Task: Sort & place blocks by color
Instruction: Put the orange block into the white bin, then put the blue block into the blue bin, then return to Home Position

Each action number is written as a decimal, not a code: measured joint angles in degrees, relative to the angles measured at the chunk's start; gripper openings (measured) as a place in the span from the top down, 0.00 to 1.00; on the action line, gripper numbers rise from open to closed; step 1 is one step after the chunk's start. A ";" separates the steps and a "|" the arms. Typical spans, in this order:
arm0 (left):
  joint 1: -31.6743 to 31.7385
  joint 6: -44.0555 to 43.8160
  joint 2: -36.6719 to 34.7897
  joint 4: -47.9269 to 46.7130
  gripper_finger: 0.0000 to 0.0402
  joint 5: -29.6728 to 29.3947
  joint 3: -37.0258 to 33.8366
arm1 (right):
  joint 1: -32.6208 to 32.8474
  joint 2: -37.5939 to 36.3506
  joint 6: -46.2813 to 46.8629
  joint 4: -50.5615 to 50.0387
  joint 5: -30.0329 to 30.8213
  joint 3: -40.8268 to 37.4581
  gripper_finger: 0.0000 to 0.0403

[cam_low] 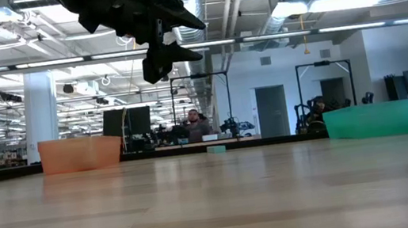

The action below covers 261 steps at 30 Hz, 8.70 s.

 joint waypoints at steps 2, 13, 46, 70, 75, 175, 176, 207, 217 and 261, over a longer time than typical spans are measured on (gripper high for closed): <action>0.00 0.04 0.00 -0.01 0.45 -0.02 -0.02 | -0.87 0.00 0.01 0.17 -0.28 -0.18 0.70; 0.55 0.07 0.00 -0.04 0.45 -0.46 -0.02 | -5.87 -0.26 -4.15 5.19 -8.55 0.04 0.33; 22.64 -12.79 51.45 -48.17 0.46 -19.07 64.84 | -30.09 -1.35 -48.64 3.34 2.11 15.02 0.31; 28.37 2.22 56.02 -79.23 0.96 -15.53 70.29 | -33.62 -13.37 -49.80 -2.13 2.13 15.02 0.31; 27.42 6.82 55.46 -86.35 0.97 -25.16 69.92 | -33.62 -13.33 -50.24 -1.90 2.24 15.02 0.31; 9.35 25.48 20.00 -58.32 0.77 36.94 55.10 | -47.04 26.50 -89.48 46.49 -24.18 32.89 0.31; 9.35 25.46 20.00 -58.38 0.77 36.92 55.10 | -46.84 26.95 -89.67 47.17 -24.18 32.94 0.31; 18.82 31.47 16.24 -74.01 0.17 12.91 55.19 | -56.11 19.19 -85.95 10.74 -18.98 33.12 0.87; 22.95 34.77 7.23 -75.01 0.22 -1.84 55.19 | -78.97 21.17 -82.04 -6.69 3.66 28.56 0.86; 23.13 37.45 4.21 -73.31 0.27 -3.38 55.11 | -85.20 34.99 -74.41 -19.43 14.56 27.09 0.37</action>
